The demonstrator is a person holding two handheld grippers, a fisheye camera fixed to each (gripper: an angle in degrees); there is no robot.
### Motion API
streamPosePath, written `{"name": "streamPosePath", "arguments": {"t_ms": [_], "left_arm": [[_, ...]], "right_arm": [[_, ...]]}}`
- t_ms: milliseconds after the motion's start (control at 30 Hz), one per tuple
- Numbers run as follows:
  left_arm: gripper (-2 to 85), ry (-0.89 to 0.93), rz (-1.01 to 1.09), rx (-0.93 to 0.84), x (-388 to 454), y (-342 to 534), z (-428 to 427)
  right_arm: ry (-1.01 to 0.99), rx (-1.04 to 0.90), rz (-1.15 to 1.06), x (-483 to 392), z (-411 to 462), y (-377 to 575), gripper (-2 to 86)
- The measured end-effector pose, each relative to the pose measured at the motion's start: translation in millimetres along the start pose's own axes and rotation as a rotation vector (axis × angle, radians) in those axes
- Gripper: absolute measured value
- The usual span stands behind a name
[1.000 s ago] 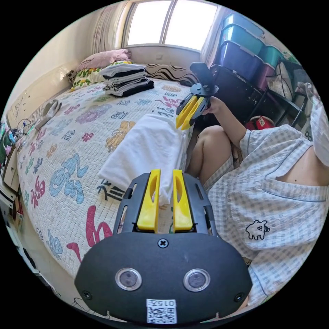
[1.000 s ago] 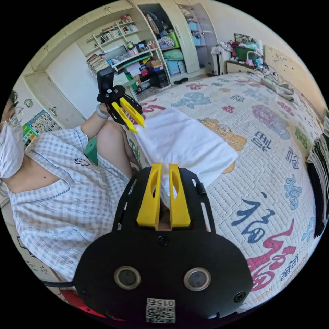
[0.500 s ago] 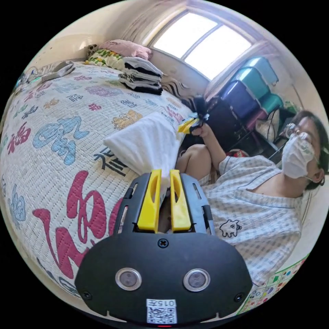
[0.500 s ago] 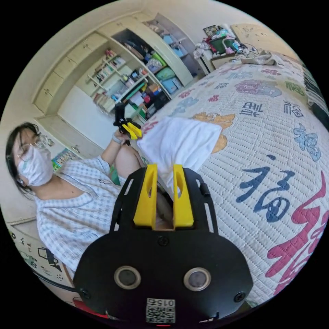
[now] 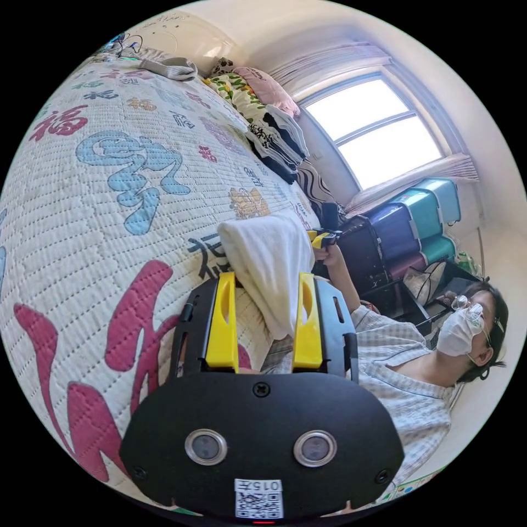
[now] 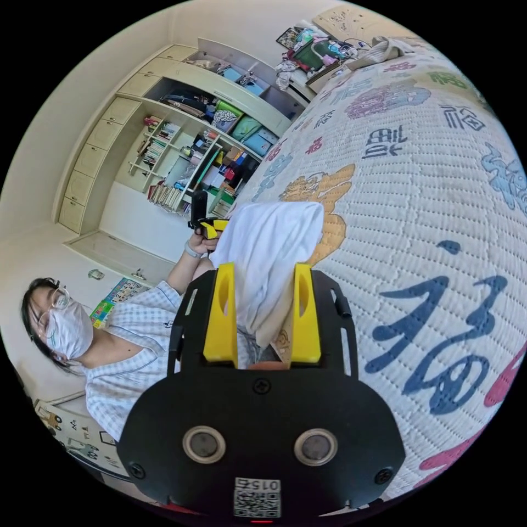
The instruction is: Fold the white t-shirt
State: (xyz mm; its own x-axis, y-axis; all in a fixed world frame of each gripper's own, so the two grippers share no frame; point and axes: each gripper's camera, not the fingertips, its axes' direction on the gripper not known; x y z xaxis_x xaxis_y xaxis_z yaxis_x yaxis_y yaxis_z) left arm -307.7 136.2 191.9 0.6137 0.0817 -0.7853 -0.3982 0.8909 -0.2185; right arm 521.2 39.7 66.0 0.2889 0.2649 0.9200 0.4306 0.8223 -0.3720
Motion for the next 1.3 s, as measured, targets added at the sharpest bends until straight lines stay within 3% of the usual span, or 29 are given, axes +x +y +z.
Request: {"name": "streamPosePath", "arguments": {"t_ms": [300, 433, 800, 1067, 1300], "left_arm": [[11.0, -0.043, 0.000, -0.001, -23.0, -32.6, 18.9], [6.4, 0.072, -0.032, 0.010, -42.4, -41.7, 24.9], [5.7, 0.116, 0.043, 0.048, -46.1, -70.3, 43.5], [5.4, 0.218, 0.118, -0.031, 3.5, -165.7, 151.2], [5.3, 0.410, 0.107, -0.102, 48.5, -262.1, 342.6]], "right_arm": [[-0.121, 0.001, 0.040, 17.2, -22.9, -4.7, 8.2], [-0.070, 0.013, 0.015, 5.9, -39.8, -3.6, 6.8], [-0.074, 0.102, -0.002, -7.8, -100.6, 11.7, 6.3], [0.161, 0.194, 0.083, -22.5, -241.7, 52.3, 6.0], [0.544, 0.260, 0.412, -23.4, -382.3, 96.3, 6.0]]}}
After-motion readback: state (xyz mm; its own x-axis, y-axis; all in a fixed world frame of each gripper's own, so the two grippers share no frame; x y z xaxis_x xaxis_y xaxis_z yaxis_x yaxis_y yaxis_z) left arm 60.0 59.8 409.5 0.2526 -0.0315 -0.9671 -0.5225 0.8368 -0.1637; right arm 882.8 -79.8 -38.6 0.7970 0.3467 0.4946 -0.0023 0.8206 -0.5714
